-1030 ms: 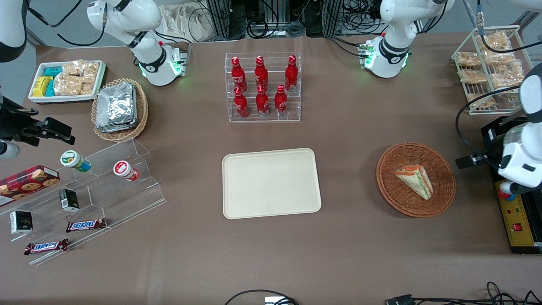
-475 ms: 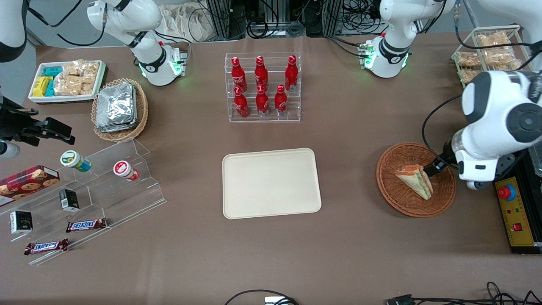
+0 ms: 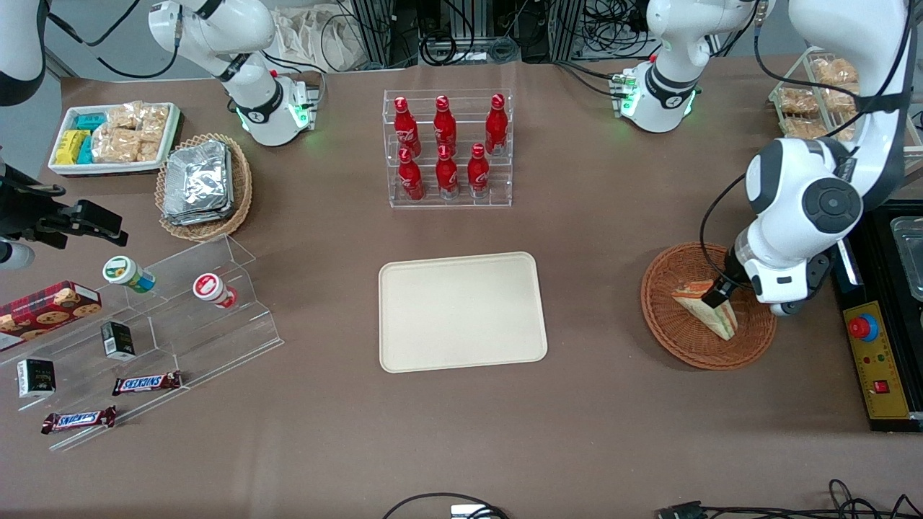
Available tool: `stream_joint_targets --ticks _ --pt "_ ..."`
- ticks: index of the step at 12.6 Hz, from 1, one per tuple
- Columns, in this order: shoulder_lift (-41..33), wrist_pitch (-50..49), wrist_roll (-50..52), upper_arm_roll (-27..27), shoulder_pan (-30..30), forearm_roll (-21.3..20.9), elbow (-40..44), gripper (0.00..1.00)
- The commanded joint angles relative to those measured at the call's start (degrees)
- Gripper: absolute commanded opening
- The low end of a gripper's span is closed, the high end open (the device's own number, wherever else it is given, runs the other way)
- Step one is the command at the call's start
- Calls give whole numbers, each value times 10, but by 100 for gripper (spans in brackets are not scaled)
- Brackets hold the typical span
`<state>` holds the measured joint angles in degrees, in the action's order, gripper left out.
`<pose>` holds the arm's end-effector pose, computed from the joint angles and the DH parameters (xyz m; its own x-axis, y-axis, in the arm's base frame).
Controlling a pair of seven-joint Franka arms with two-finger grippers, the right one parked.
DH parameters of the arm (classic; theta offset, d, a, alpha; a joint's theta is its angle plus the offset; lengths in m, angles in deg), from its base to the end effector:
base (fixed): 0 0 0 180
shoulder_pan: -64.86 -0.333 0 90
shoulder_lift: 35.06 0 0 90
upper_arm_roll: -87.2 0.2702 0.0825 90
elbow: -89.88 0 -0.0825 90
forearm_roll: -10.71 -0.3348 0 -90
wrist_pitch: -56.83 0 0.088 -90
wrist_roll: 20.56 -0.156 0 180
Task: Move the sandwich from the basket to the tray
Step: 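Lower the open left gripper around the sandwich and close it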
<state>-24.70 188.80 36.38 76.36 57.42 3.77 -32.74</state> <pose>0.5161 -0.0246 0.2603 0.6559 0.7539 0.0378 0.7548 -0.6546 -0.0429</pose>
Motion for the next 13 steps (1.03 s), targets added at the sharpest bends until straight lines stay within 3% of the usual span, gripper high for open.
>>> stream_joint_targets --ticks 1,8,9,10,11,13 --pt "25 67 11 -1 -15 -7 -17 100" --pt "60 117 9 -1 -16 -7 -32 97" --pt "57 113 8 -1 -15 -7 -32 43" --pt "56 110 12 -1 -13 -7 -30 12" --pt "56 110 12 -1 -12 -7 -29 0" --pt "55 109 12 -2 -13 -7 -26 0"
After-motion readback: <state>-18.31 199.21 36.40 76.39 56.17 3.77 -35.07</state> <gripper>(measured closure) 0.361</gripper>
